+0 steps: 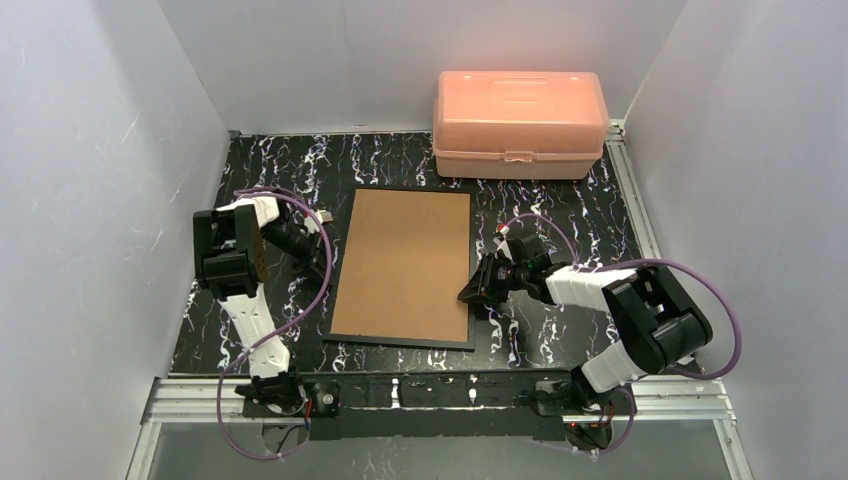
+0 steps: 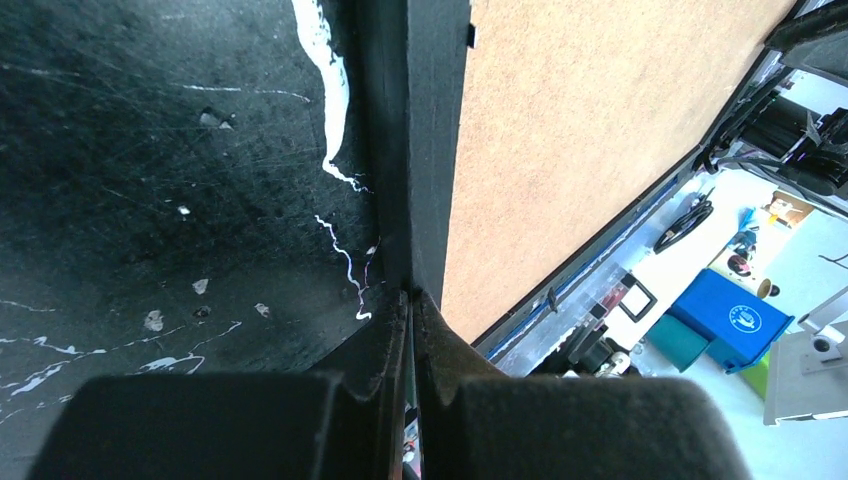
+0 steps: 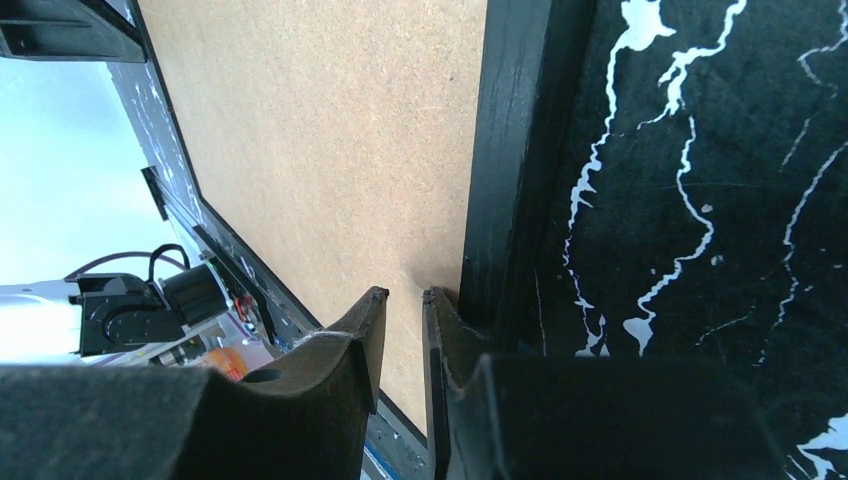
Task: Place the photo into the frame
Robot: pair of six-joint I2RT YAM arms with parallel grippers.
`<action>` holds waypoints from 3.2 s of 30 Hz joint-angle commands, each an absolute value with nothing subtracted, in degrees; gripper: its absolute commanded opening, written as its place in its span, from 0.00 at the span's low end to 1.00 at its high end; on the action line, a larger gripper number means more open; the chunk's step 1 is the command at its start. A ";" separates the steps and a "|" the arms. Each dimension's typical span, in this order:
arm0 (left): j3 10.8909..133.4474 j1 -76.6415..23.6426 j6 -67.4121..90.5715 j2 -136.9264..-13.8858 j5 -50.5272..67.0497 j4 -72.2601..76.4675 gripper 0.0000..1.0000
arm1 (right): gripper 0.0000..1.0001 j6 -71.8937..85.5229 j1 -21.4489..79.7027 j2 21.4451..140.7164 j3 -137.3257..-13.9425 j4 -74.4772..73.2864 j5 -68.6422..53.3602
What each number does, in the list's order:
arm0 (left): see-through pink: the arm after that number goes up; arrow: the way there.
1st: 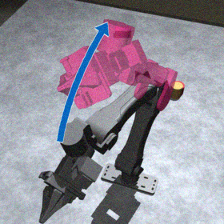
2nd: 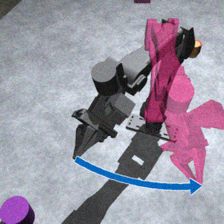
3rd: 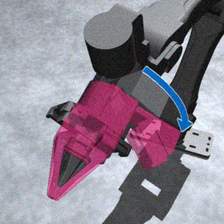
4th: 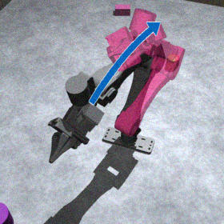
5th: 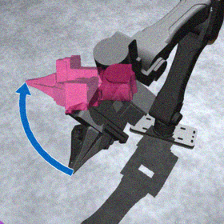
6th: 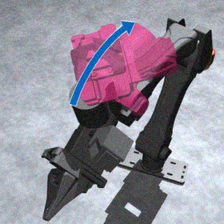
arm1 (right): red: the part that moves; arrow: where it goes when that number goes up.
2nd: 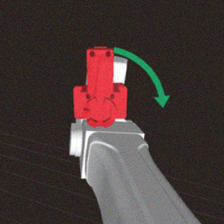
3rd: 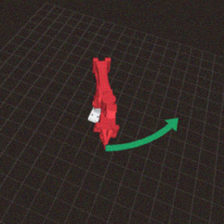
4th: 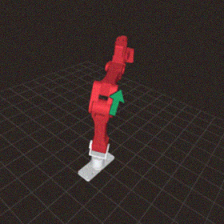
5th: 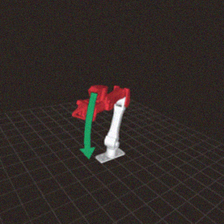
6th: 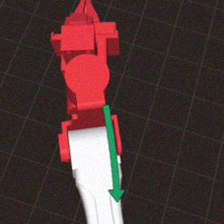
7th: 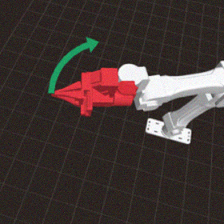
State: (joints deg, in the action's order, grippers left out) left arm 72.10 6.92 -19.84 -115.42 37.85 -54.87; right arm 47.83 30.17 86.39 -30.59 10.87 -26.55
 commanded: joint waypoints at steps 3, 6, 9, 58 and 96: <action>69.88 4.04 -20.31 -116.68 36.73 -50.80 0.00 | 0.29 44.86 30.93 86.67 -31.06 4.60 -21.62; 69.87 4.04 -20.30 -116.35 36.52 -50.83 0.00 | 0.30 44.51 30.64 82.79 -35.01 2.28 -23.09; 70.03 4.09 -20.15 -115.81 36.43 -50.82 0.00 | 0.31 42.22 29.33 79.70 -39.53 -2.97 -22.55; 80.21 5.27 -18.85 -121.89 45.93 -55.84 0.00 | 0.58 44.48 29.78 77.60 -35.68 -5.77 -15.46; 86.39 5.53 -13.89 -124.29 46.99 -53.54 0.03 | 0.54 41.42 16.09 96.21 -52.12 2.78 -22.24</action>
